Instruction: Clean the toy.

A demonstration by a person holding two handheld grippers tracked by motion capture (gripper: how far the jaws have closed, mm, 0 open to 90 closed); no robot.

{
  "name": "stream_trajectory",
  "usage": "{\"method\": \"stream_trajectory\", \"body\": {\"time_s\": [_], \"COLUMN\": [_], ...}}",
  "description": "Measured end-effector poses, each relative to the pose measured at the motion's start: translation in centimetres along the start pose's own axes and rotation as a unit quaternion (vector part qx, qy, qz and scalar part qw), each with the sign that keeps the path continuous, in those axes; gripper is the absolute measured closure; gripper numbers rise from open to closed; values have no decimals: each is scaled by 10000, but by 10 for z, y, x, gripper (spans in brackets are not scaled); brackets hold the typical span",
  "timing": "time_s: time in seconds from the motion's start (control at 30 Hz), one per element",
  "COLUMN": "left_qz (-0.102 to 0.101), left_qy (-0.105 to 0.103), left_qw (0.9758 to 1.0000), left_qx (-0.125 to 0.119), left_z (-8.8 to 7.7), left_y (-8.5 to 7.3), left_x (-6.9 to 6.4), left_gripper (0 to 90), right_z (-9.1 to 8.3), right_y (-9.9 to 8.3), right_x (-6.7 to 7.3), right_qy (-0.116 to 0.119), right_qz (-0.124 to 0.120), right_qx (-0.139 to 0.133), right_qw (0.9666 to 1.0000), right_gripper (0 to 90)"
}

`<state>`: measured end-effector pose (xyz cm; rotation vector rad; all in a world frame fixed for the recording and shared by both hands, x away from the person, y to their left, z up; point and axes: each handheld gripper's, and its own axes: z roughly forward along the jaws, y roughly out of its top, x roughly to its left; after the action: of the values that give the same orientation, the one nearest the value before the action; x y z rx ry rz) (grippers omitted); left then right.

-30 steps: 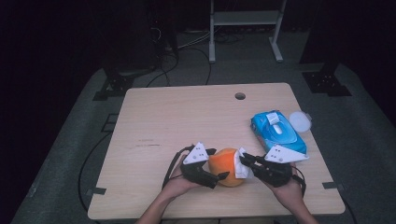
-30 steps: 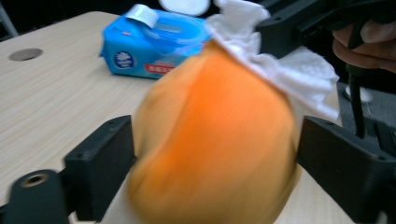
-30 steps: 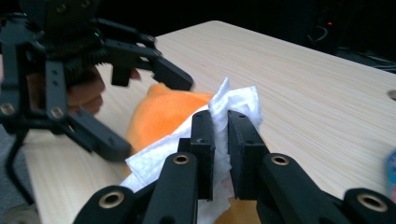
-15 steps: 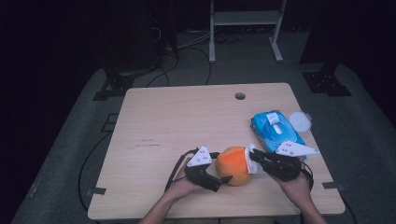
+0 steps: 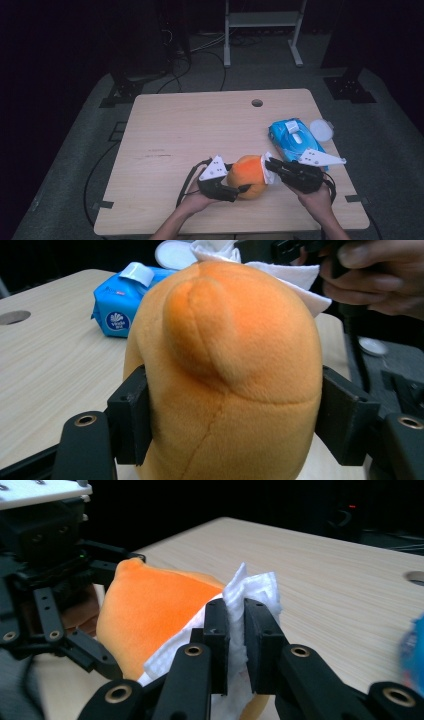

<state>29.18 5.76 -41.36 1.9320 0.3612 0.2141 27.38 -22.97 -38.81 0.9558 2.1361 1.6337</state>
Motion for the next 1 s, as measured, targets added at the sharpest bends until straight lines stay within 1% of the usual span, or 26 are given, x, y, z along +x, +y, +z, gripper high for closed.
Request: {"method": "stream_trajectory", "body": {"time_s": [0.03,0.1,0.13,0.17,0.2,0.23,0.27,0.3,0.33,0.43,0.47,0.5,0.53,0.6,0.63,0.7,0.73,0.77,0.8,0.9,0.93,1.0], "left_qz": [-20,-102,-225,-384,-384,-503,-503,-589,-712,-892,-892,-935,-1031,-1040,-1011,-923,-927,-927,-979,-1031,-1024,-1010], "left_qy": [46,117,101,98,98,124,124,135,129,101,101,86,93,99,110,178,209,209,204,198,205,222], "left_qw": [9999,9991,9990,9988,9988,9983,9983,9979,9971,9957,9957,9954,9945,9944,9946,9953,9952,9952,9948,9943,9944,9945], "left_qx": [135,394,362,272,272,265,265,255,227,214,214,193,174,178,183,236,230,230,205,192,188,192], "left_z": [0,7,9,10,10,9,9,9,11,12,12,12,13,13,13,13,13,13,12,12,12,12], "left_y": [-4,-12,-17,-19,-19,-19,-19,-19,-21,-23,-23,-25,-26,-26,-26,-26,-26,-26,-28,-29,-29,-29], "left_x": [3,7,9,11,11,14,14,15,16,18,18,19,20,20,20,20,20,20,22,23,23,22], "left_gripper": [278,275,273,273,272,270,268,267,263,248,245,245,237,235,235,234,234,234,234,234,233,227], "right_z": [4,12,17,20,22,21,21,21,22,27,27,29,30,31,31,30,29,29,26,22,21,21], "right_y": [-2,-7,-10,-13,-13,-11,-11,-7,-6,-5,-5,-4,-3,-2,-3,-5,-6,-6,-11,-17,-18,-18], "right_x": [-1,-2,-3,-3,-2,0,0,8,14,29,29,33,41,46,47,43,39,39,27,13,12,12], "right_qy": [20,-76,-120,-138,-178,-227,-227,-232,-214,-112,-112,-52,127,151,105,72,21,21,-163,-361,-371,-359], "right_qz": [13,-43,-46,-50,-64,-133,-133,-305,-400,-593,-593,-619,-701,-883,-944,-968,-970,-970,-859,-651,-579,-558], "right_qx": [61,246,363,404,389,390,390,283,297,305,305,296,285,307,347,366,375,375,416,455,458,446], "right_qw": [10000,9997,9993,9991,9991,9989,9989,9989,9985,9977,9977,9976,9970,9955,9949,9946,9946,9946,9953,9962,9966,9968], "right_gripper": [799,799,800,801,802,802,802,802,801,800,800,800,797,796,796,797,796,796,796,796,797,797]}}
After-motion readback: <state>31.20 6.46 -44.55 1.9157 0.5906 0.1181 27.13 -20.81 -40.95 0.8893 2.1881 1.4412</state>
